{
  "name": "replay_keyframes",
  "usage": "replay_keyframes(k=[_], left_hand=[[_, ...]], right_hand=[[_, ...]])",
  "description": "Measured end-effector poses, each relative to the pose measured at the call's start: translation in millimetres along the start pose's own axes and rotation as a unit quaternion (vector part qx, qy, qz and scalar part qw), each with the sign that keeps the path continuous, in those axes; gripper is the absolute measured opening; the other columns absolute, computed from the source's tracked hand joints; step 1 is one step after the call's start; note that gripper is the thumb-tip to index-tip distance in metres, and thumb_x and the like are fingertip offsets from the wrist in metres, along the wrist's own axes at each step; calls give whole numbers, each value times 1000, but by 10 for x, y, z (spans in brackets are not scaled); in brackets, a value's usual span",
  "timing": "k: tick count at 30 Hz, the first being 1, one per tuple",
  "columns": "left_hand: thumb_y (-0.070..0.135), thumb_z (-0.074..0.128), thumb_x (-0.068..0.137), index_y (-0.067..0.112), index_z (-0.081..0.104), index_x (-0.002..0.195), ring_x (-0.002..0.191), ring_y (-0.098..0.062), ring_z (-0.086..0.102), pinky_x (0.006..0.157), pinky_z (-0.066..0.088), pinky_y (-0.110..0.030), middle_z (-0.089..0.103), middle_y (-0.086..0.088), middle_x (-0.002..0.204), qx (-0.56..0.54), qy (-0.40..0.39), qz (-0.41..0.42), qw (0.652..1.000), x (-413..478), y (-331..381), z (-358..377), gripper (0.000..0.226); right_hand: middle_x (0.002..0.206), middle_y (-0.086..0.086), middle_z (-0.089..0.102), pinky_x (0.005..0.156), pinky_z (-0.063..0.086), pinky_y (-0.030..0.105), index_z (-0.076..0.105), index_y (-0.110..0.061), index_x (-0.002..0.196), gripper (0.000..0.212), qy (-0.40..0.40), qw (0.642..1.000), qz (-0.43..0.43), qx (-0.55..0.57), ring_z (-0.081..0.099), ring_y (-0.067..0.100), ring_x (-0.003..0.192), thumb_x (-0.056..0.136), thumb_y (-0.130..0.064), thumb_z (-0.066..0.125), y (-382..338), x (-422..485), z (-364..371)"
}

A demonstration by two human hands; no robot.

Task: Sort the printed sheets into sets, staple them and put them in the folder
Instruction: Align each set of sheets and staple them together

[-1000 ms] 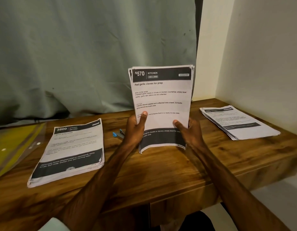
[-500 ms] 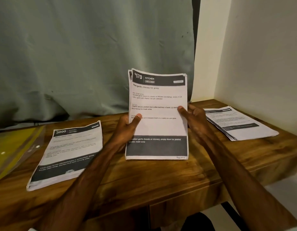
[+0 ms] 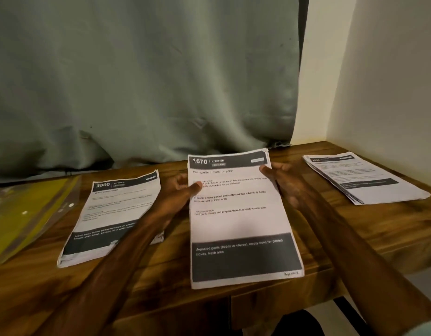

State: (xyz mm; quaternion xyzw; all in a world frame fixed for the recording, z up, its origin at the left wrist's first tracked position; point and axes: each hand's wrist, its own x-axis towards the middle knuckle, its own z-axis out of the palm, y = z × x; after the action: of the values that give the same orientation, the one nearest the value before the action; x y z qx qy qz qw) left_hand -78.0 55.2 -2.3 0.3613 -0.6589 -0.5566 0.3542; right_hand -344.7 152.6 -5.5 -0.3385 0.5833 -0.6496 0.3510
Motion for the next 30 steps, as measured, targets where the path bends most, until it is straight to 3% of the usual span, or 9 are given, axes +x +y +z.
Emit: replay_keyframes(k=[2,4,7,11,14,18,21,26,30], left_hand=[[20,76,91,15,56,132,102,-21,73,92,59,-46,72,-8,125,74,98,37,992,148,-43,-29,46],[24,80,88,15,43,143,128,-26,57,108,48,-47,55,-9,145,238,179,110,948,300,-135,-27,68],[27,76,91,14,39,149,140,-28,42,115,37,-44,44,-9,153,342,170,229,895,475,-221,100,71],[32,70,95,18,50,141,127,-18,54,103,46,-35,59,-2,138,311,43,227,922,747,-171,456,52],[26,68,96,15,65,130,109,-15,65,91,53,-31,70,-3,122,298,-2,232,926,950,-185,637,36],[20,66,97,16,78,109,75,6,62,67,41,-10,72,10,90,268,-9,269,925,1109,-288,694,18],[17,69,95,14,79,106,74,11,62,67,42,-5,72,12,91,228,6,289,930,1154,-356,704,15],[15,71,93,14,80,105,76,7,65,68,48,-8,73,12,90,198,24,289,936,1183,-392,731,15],[23,70,95,16,80,108,80,1,66,72,51,-14,77,8,96,209,44,288,933,1195,-412,732,17]], right_hand=[[109,15,76,95,54,60,69,-6,119,26,-23,999,26,-23,73,38,100,97,-18,67,101,23,30],[111,15,75,96,53,60,69,-7,120,25,-50,997,41,-34,73,38,101,97,-18,66,187,46,59],[109,13,76,95,55,55,69,-8,118,22,-76,994,48,-68,74,36,99,98,-18,64,277,108,151],[106,14,76,88,59,48,70,-9,117,22,-99,990,47,-88,74,35,95,98,-18,65,367,198,278],[103,16,77,84,59,45,73,-9,113,20,-108,989,40,-96,74,35,90,97,-18,66,419,289,326],[101,15,77,83,59,44,74,-9,113,20,-109,989,34,-95,74,32,85,97,-18,66,456,404,300],[101,14,77,83,60,44,74,-12,114,21,-120,987,30,-98,75,35,89,97,-22,66,490,432,263],[92,16,77,61,59,31,75,-3,106,19,-80,989,-52,-109,73,29,73,94,-16,68,432,503,338],[93,17,77,75,61,40,76,1,100,16,-29,984,-118,-132,74,33,79,90,-11,73,398,669,344]])
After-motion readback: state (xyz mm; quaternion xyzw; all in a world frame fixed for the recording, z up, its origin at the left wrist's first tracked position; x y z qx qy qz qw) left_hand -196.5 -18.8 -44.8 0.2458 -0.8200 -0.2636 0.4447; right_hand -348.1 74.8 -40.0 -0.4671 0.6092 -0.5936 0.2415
